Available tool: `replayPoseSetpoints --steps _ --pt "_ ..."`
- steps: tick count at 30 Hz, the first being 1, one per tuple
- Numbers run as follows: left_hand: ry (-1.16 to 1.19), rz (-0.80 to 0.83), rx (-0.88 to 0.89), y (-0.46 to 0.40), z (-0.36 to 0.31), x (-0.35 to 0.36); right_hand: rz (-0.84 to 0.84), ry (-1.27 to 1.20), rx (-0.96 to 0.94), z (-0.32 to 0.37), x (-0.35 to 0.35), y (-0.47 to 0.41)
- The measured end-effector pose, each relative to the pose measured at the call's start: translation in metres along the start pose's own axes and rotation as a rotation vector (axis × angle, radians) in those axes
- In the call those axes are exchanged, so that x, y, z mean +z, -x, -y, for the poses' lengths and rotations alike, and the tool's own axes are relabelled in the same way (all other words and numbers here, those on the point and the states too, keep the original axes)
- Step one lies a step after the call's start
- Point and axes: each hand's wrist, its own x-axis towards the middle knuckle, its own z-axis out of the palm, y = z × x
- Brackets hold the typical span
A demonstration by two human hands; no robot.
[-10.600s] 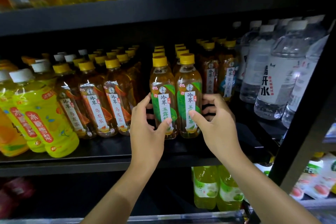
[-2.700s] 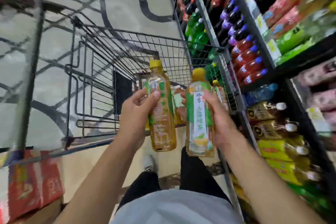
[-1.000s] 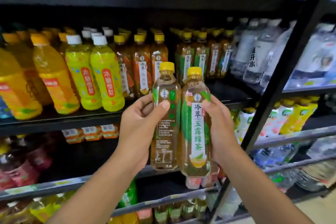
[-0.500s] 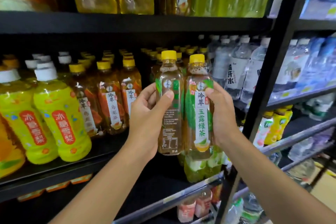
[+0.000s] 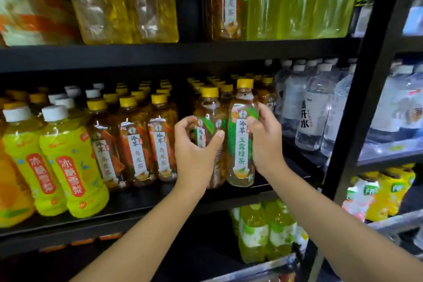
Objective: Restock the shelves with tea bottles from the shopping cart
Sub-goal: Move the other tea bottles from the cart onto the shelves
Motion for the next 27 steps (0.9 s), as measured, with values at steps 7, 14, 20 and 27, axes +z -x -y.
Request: replayPoseSetpoints --steps 7,14,20,27 --pt "-0.06 -0.024 0.053 0.002 0.025 0.021 0.037 -0.002 0.097 -0.033 -0.016 -0.009" --pt "0.142 0.253 -0.189 0.001 0.033 0.0 0.094 -0.089 0.156 -0.051 -0.03 -0.02" --pt "0.085 0.275 -0.144 0.004 0.031 -0.008 0.206 -0.046 0.131 -0.055 -0.041 -0.021" --pt "-0.102 0.065 0.043 0.003 0.043 0.007 0.32 0.037 0.041 -0.052 -0.041 -0.032"
